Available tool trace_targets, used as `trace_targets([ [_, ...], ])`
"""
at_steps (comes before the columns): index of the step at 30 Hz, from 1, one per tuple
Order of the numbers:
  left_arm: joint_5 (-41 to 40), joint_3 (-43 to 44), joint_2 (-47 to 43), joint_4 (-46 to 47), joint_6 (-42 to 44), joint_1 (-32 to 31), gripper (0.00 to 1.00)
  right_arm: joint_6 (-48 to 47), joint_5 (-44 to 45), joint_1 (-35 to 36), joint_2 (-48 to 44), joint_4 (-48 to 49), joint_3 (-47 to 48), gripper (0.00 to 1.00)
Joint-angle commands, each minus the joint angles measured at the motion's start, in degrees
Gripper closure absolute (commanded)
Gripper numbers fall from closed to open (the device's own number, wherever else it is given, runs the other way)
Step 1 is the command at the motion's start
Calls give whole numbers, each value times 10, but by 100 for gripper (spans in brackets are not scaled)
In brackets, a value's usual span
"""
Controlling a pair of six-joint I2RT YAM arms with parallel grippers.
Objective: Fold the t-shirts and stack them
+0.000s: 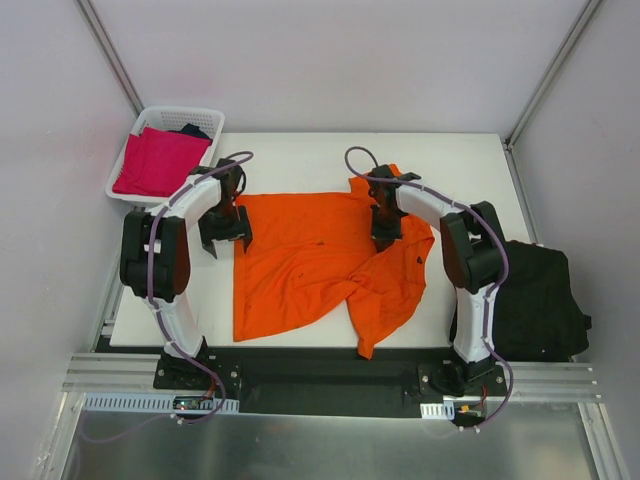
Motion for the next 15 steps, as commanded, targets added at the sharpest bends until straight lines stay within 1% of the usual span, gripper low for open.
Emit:
trace_targets([
  [1,-8,9,9,-15,-20,-8,27,-28,-60,-8,-10,31,-6,95],
  [2,-8,11,11,-14,-22,-10,27,-29,-86,-8,-30,41,-7,94],
  [5,-11,21,15,-11,-22,-17,27,-37,-128,-8,-53,40,6,90],
  [8,-9,38,17,-7,-22,-28,27,-42,-153,-8,-78,29,30,89],
  [11,-7,56,30,-4,-18,-41,26,-39,-170,-7,-91,14,45,89],
  [15,-13,63,56,-3,-17,-55,27,-37,-169,-1,-106,4,37,89],
])
